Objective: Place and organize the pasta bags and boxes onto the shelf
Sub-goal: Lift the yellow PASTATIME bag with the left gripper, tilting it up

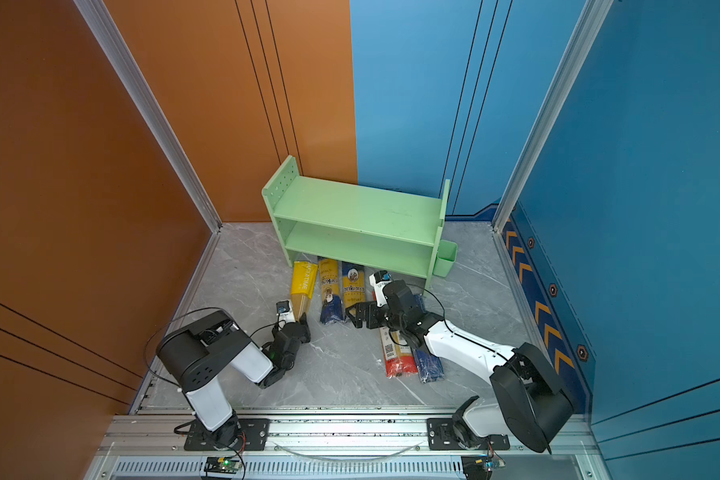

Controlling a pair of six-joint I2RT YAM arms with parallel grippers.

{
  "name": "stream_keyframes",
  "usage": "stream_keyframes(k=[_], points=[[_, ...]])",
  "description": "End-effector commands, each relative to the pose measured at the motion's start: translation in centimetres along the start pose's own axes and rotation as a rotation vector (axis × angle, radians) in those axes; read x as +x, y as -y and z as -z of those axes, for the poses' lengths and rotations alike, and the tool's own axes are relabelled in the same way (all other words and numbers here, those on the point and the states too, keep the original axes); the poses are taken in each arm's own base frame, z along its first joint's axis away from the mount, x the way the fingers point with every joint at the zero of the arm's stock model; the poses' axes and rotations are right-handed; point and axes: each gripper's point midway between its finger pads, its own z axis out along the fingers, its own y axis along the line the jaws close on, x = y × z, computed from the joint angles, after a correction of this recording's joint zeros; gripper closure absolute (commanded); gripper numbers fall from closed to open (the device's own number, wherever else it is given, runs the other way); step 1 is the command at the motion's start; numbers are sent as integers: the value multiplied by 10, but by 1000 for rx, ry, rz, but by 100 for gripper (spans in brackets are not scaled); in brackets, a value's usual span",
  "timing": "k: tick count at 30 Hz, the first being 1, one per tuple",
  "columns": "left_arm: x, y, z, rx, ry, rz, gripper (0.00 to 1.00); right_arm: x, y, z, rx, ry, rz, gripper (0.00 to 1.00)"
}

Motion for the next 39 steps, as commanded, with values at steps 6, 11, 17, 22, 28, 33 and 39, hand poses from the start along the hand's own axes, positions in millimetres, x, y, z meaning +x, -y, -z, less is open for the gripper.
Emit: stream_keyframes(k=[6,11,17,22,28,33,39], points=[[113,-8,25,100,-460,-154,100,-1,-2,2,-15,9,-10,0],[110,-8,28,105,-458,-127,100,-1,-1,4,-9,9,-6,0],[96,-7,34,109,-430,-97,100,-1,0,4,-5,13,-4,0],[85,-6,37,90,-441,-103,100,-1,0,4,-5,11,-4,0],[68,-7,44,56,-447,-115,100,-1,0,4,-6,13,-4,0],[53,-8,51,25,-460,-118,100,0,0,3,-6,12,-5,0],[31,-3,59,28,-446,-99,100,0,0,3,-9,12,-5,0]])
